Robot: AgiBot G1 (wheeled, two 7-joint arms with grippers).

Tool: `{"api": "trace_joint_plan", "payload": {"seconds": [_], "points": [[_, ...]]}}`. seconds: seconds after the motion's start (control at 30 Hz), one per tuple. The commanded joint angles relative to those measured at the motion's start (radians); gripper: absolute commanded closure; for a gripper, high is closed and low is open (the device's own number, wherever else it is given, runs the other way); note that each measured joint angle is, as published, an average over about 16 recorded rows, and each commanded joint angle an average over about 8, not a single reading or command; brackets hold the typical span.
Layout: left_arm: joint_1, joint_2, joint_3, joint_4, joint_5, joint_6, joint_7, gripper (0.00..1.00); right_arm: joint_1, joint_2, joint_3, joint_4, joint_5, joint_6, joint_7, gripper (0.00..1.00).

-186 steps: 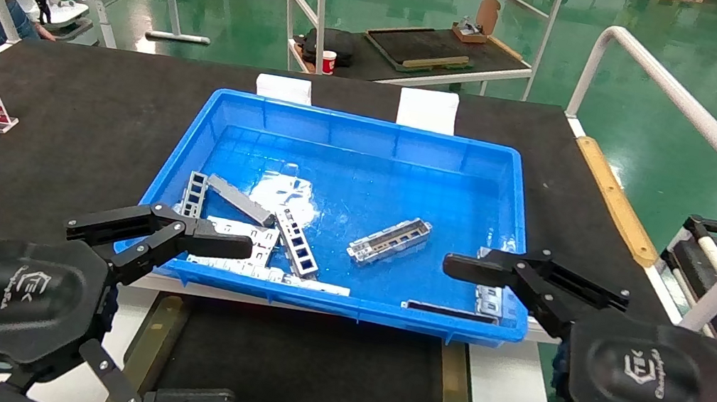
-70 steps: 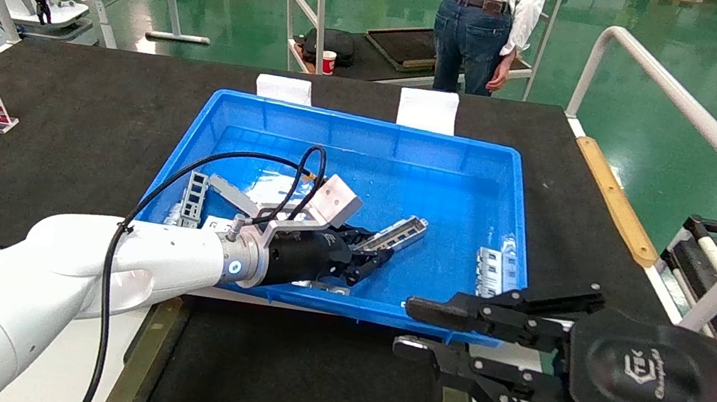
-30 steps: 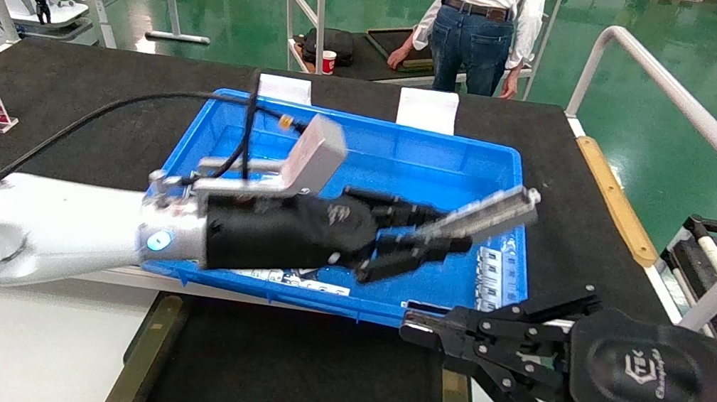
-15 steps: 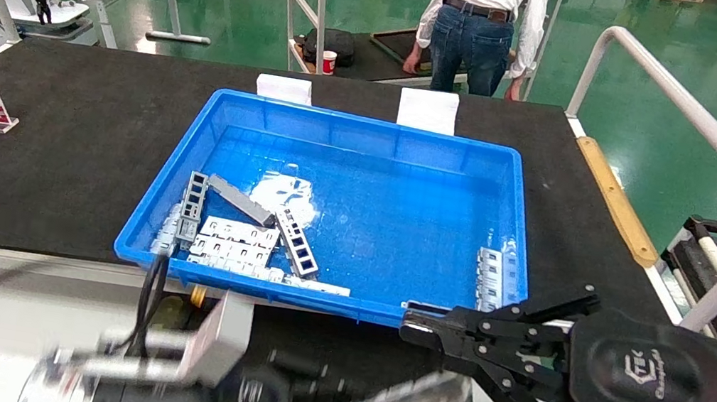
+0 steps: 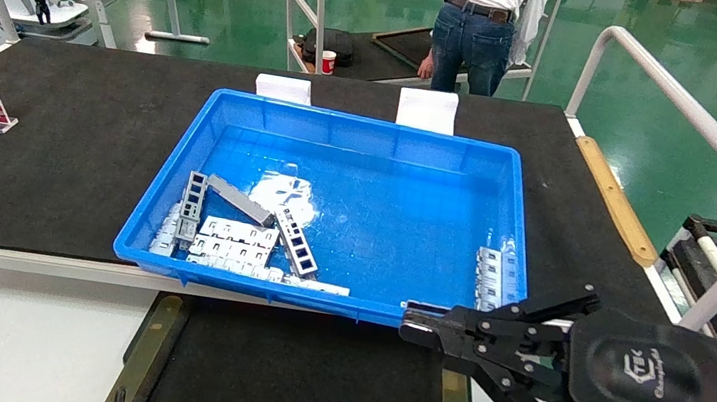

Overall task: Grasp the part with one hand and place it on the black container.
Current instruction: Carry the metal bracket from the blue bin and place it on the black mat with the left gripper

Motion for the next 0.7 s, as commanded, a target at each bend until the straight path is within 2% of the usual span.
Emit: {"api": "trace_joint_plan", "payload": {"seconds": [0.03,0.3,0.7], "points": [[0.053,0.016,-0.02,-0.007,-0.038,-0.053,0.008,1.0,0.0,0.0,0.0,0.0,0.0,0.0,0.0,1.0],[0.142,0.148,-0.122,0.012,-0.116,-0.208,0.061,1.0,0.0,0.0,0.0,0.0,0.0,0.0,0.0,1.0],[0.133,0.36,-0.224,0.157,-0.123,-0.356,0.14,1.0,0.0,0.0,0.0,0.0,0.0,0.0,0.0,1.0]]}}
